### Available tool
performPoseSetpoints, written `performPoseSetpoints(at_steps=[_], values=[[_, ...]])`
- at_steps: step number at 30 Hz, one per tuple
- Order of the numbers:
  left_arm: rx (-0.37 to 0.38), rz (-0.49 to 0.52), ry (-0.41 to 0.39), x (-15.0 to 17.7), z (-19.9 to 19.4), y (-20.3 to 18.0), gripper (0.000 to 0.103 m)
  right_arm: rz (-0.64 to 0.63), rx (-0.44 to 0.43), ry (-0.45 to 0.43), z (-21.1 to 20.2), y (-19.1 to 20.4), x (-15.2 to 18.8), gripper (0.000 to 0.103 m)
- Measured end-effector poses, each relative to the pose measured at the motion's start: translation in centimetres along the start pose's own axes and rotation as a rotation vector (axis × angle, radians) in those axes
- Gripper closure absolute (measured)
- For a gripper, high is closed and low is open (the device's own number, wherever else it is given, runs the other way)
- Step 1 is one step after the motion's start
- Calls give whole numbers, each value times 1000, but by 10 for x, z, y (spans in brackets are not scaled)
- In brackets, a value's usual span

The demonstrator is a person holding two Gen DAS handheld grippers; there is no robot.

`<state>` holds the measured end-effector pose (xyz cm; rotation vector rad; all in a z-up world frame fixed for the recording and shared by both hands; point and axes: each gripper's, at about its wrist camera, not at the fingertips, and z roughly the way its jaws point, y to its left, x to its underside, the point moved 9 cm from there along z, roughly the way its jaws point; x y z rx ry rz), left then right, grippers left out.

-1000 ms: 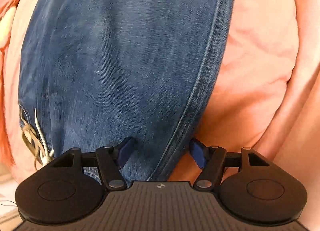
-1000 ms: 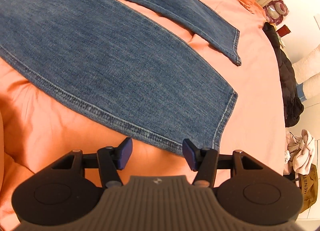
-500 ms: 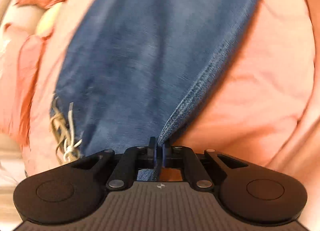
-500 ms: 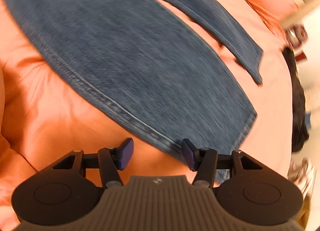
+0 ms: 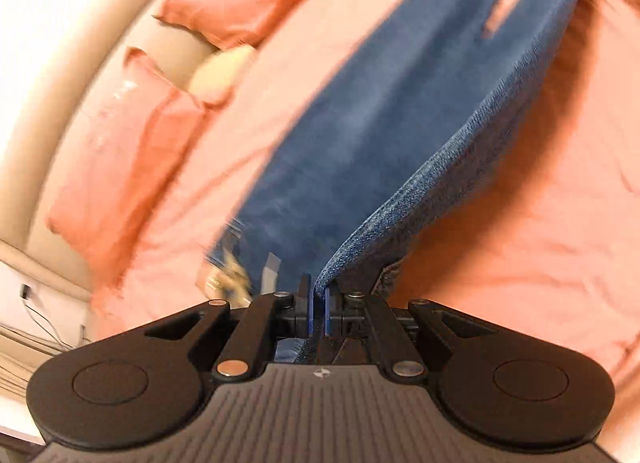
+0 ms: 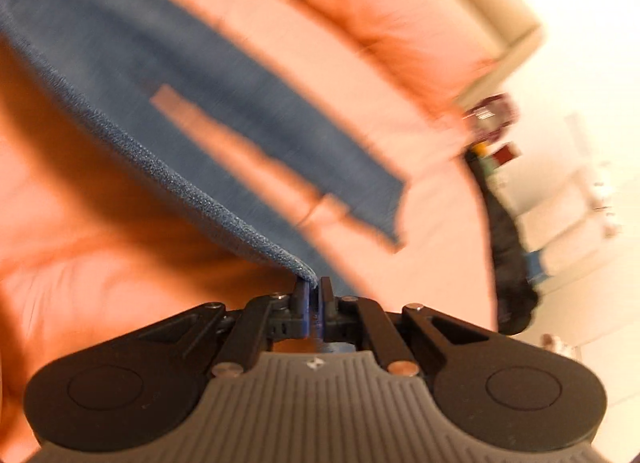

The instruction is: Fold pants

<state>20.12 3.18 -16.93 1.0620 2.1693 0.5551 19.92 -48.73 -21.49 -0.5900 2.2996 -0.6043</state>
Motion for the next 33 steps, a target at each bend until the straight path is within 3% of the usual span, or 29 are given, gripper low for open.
performPoseSetpoints(at_steps=[5, 12, 17, 26, 33], values=[[-86, -2, -23, -44, 9, 55, 98, 42, 78, -18, 10, -44, -61, 103], [-100, 48, 39, -75, 92, 86, 98, -25, 135, 75, 90, -56, -124, 103], [-74, 17, 84, -82, 155, 96, 98, -65, 134, 115, 157, -58, -159, 103], [62, -5, 195, -73, 262, 83, 98, -176, 64, 252, 279, -31, -181, 103], [106, -21, 205, -60, 296, 74, 98, -234, 8, 329, 339, -3, -171, 103]])
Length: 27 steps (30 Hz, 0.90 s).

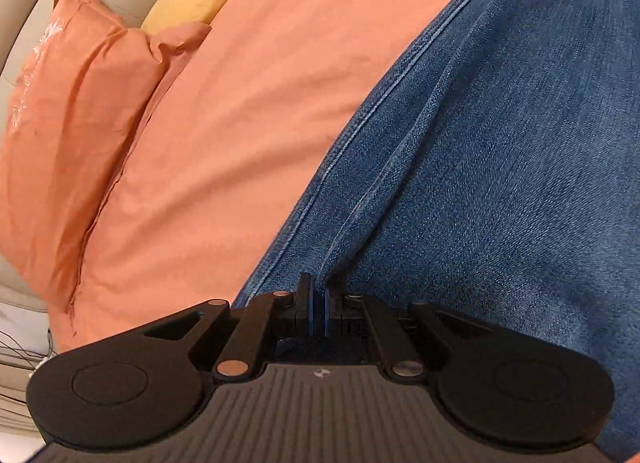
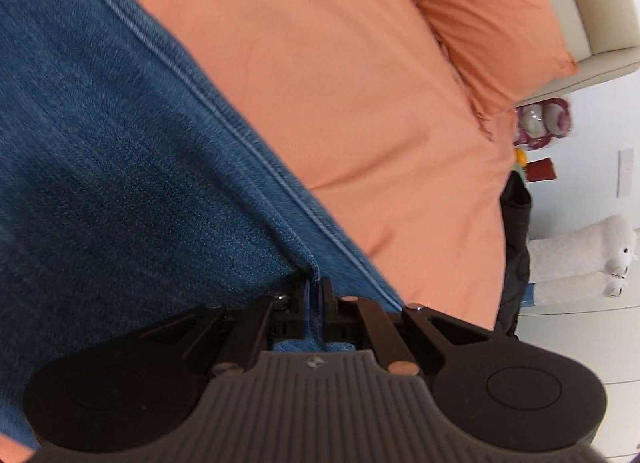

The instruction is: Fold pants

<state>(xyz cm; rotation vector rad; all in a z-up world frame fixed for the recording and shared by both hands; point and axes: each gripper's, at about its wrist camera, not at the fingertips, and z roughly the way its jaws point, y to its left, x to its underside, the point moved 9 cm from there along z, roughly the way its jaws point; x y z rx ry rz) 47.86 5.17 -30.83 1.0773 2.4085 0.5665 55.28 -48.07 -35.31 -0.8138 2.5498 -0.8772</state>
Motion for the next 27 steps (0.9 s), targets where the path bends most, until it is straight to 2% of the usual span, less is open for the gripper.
performPoseSetpoints(at_steps=[3, 8, 12, 15, 25, 27], values=[[-18, -50, -47, -1, -9, 8, 98, 0, 5, 4, 1, 6, 1, 103], [-67, -55, -126, -8, -45, 26, 98, 55, 31, -48, -32, -17, 8, 103], [-32, -66, -75, -21, -34, 38, 98, 103, 4, -53, -36, -36, 1, 103], [-28, -36, -39, -25, -12, 32, 98, 114, -13, -9, -18, -30, -8, 103], [22, -106, -5, -29, 17, 35, 97, 94, -17, 61, 21, -10, -22, 103], [27, -117, 18, -28, 26, 34, 86, 93, -13, 65, 24, -8, -22, 103]])
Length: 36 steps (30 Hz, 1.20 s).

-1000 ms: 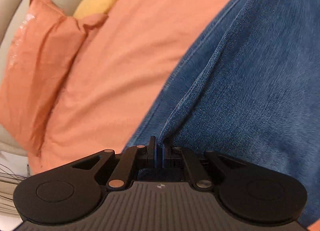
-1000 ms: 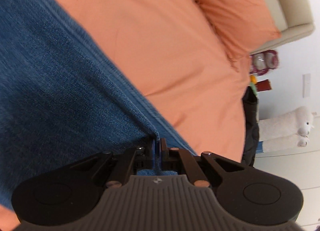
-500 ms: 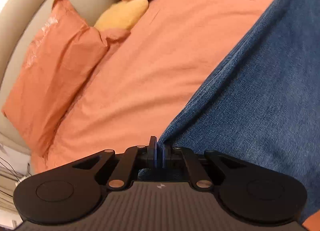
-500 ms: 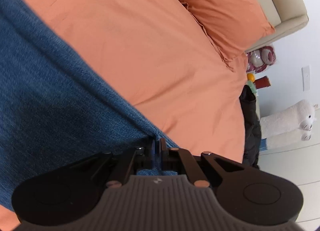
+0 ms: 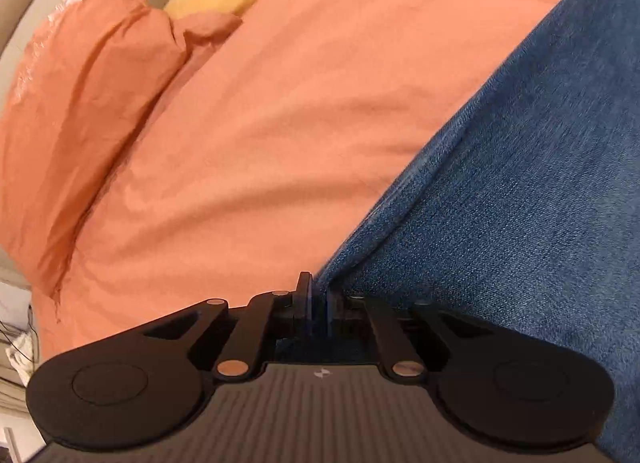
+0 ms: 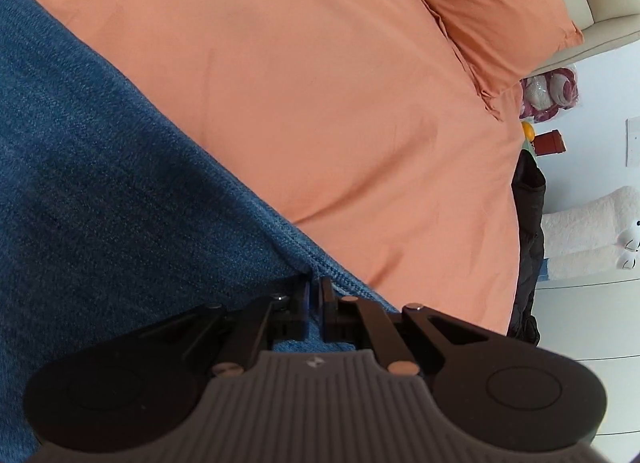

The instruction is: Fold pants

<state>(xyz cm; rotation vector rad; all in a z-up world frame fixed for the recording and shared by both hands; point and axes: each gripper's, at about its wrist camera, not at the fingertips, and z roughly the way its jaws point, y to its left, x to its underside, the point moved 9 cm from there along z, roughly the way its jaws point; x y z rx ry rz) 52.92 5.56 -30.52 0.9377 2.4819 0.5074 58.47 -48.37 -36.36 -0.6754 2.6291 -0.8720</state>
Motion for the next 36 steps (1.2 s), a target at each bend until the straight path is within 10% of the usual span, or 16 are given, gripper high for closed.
performPoseSetpoints(at_steps=[3, 5, 8, 15, 25, 36], values=[[-43, -14, -3, 2, 1, 6, 57, 10, 16, 3, 2, 0, 0, 100], [-73, -26, -27, 2, -6, 15, 26, 35, 33, 0, -1, -6, 1, 79], [-54, -67, -38, 7, -22, 31, 25, 101, 34, -28, -14, -17, 2, 56], [9, -207, -64, 60, -82, 71, 25, 266, -155, -134, -86, 7, -2, 53], [87, -549, -13, 195, -127, 102, 25, 410, -536, -225, -209, 145, -12, 52], [283, -863, -81, 263, -117, 86, 22, 447, -798, -303, -317, 291, -9, 53]])
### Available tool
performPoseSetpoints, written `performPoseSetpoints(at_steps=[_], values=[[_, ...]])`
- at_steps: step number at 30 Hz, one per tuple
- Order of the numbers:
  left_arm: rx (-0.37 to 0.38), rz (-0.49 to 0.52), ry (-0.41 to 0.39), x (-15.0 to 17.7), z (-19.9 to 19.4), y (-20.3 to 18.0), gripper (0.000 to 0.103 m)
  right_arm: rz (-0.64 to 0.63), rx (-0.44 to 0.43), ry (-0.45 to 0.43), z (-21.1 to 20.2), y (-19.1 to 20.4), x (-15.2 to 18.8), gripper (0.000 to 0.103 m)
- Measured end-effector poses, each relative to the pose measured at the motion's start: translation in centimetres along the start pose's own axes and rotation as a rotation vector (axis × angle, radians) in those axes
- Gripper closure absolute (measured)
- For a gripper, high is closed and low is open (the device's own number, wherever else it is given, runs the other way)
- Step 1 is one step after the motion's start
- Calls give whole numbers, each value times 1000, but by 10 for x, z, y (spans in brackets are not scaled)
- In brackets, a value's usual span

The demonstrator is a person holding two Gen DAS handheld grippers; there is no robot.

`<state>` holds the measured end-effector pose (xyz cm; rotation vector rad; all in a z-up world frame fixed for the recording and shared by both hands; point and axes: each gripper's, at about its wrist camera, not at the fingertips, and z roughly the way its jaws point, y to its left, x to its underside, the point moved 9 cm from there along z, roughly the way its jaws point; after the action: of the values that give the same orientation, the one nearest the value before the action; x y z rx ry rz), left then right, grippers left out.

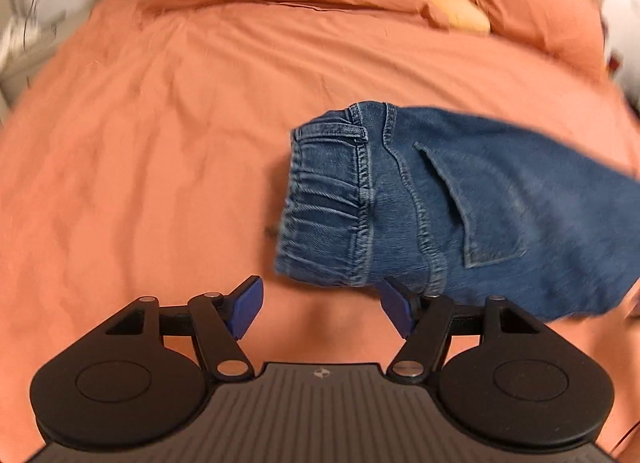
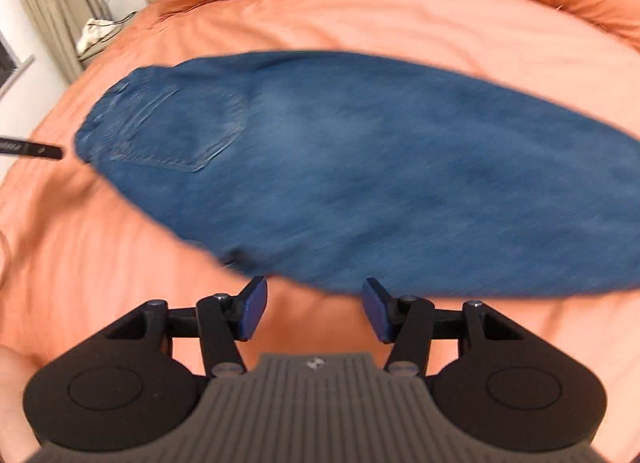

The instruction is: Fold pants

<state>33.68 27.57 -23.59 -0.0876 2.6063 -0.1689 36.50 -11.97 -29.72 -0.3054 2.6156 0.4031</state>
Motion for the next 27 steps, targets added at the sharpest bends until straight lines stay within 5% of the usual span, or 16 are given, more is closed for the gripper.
performPoseSetpoints(at_steps=[7, 13, 18, 20, 21, 23, 27], values=[[81, -171, -11, 6, 13, 13, 19, -82, -36, -3, 31, 58, 9, 61], [104, -301, -6, 6, 34, 25, 18, -233, 134, -75, 44, 67, -15, 63], [195, -469, -5, 3, 56, 33, 14, -233, 129, -55, 52, 61, -17, 67], [202, -503, -17, 0, 59, 33, 35, -223, 98, -37, 58, 65, -14, 91], [191, -498, -27, -2, 58, 33, 41, -227, 101, -34, 56, 66, -13, 92], [162, -449, -58, -12, 47, 28, 71, -247, 96, -37, 49, 69, -13, 99], [118, -398, -127, -41, 6, 24, 85, -219, 41, -87, 15, 76, -26, 102]])
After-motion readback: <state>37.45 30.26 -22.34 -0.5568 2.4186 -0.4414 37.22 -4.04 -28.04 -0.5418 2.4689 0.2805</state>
